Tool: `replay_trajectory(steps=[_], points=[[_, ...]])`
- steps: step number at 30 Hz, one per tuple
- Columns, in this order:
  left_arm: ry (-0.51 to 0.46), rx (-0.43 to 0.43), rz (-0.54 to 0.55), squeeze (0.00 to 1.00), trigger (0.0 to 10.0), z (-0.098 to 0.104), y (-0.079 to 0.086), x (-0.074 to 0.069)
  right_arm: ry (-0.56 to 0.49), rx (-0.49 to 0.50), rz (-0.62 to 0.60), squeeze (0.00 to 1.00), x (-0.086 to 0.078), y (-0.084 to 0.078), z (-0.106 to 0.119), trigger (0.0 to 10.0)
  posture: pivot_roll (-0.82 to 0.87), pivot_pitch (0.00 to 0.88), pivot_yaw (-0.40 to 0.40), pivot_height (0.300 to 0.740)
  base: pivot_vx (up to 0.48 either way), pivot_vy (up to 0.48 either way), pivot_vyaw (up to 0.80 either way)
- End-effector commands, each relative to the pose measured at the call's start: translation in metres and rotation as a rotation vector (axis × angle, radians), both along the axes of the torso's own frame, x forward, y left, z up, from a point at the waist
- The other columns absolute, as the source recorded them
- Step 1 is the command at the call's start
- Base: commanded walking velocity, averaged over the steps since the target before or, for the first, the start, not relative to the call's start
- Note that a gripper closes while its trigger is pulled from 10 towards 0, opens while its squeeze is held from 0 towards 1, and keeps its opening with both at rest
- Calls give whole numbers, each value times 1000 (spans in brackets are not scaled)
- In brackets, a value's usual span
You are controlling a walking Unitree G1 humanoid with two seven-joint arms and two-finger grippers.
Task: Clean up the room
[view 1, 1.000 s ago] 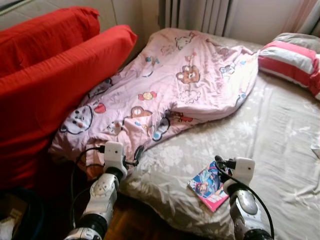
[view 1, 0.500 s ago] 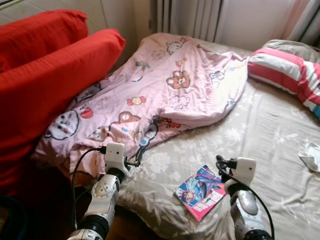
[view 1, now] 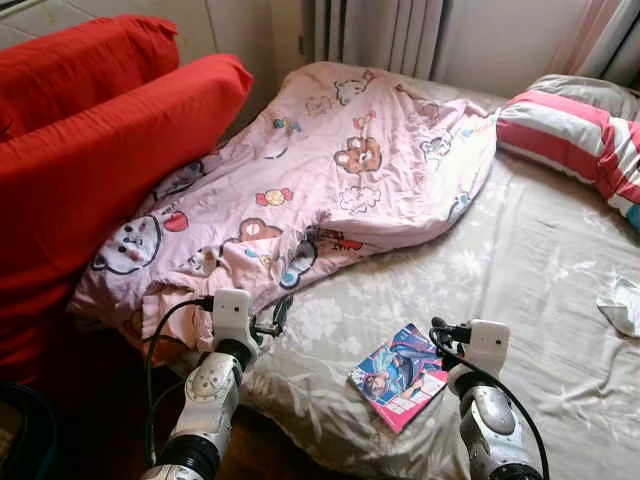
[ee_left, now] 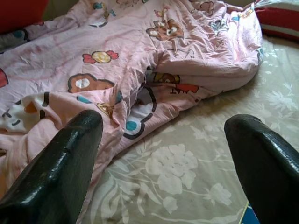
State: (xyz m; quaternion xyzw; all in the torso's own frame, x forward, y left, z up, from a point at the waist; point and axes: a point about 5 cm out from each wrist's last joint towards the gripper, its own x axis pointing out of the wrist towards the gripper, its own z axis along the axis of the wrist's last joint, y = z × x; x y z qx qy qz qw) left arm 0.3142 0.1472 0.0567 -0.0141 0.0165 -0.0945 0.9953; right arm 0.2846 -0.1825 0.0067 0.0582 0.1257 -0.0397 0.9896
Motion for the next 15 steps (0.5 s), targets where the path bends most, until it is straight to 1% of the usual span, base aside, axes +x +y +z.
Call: replay_trajectory(steps=[1,2,8,15], points=[[3,-4,1,0,10000,-1,1,-2,10,6,12,0,-4,3,-3,10000,84,187,-8,679,0,0,0],[1,-5,2,0,10000,-1,1,-2,8,8,18,0,-3,4,-3,10000,85,188,-9,671,0,0,0],[0,-4,3,0,10000,-1,1,-3,-20,27,33,0,-3,7,-1,10000,87,192,-10,671,0,0,0],[3,-1,2,0,10000,-2,2,-6,-8,39,42,0,-5,9,-4,10000,85,202,-7,671,0,0,0]])
